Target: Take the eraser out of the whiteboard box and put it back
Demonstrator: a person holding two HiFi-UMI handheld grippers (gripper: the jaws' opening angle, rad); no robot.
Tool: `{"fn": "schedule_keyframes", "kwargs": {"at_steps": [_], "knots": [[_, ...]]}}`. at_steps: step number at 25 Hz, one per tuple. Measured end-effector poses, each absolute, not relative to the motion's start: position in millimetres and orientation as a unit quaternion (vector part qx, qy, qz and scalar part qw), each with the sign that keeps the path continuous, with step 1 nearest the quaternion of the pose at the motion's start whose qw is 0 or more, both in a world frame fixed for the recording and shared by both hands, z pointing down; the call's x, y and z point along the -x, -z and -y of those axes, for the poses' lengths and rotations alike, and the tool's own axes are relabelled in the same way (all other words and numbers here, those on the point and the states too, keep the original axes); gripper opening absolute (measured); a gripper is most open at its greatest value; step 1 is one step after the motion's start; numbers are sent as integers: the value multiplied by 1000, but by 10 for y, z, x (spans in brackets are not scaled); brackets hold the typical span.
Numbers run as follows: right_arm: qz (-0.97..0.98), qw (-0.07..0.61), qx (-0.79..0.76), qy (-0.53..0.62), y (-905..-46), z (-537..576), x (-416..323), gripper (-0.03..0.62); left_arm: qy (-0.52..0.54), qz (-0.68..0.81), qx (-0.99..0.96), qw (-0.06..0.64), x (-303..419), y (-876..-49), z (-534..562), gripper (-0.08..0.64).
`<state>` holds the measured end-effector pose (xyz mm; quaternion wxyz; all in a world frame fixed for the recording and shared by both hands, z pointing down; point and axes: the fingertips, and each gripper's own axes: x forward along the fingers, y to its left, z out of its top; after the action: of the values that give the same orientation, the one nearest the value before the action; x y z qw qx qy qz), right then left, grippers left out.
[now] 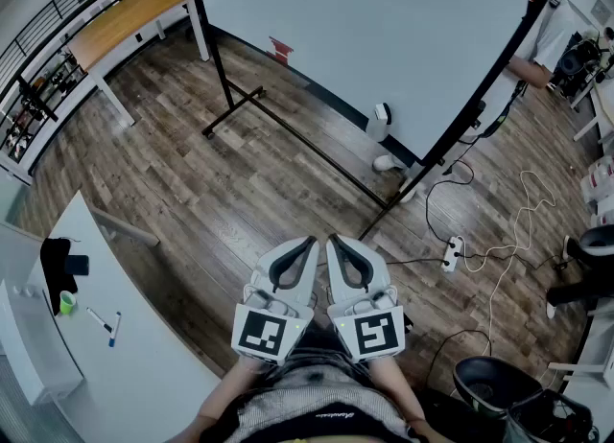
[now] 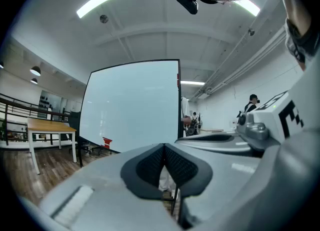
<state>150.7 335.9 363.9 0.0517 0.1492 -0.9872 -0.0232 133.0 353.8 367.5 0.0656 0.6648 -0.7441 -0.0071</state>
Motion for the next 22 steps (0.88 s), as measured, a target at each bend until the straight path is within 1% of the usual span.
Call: {"fn": "schedule_keyframes", "kwargs": {"at_steps": [3,14,22], "knots": [[988,45,-150,11,-3655,-3352,-1517,3,11,745,-664,68,-1319,-3685,-3552,0],[989,66,-133,-1,-3821,-3332,-1482,3,26,750,-654,92,-1247,-3836,-3527,0],[989,71,-128,-8,-3947,-2996,-1171,3,15,750,-652,109,-939,-4012,-3231,0]]}}
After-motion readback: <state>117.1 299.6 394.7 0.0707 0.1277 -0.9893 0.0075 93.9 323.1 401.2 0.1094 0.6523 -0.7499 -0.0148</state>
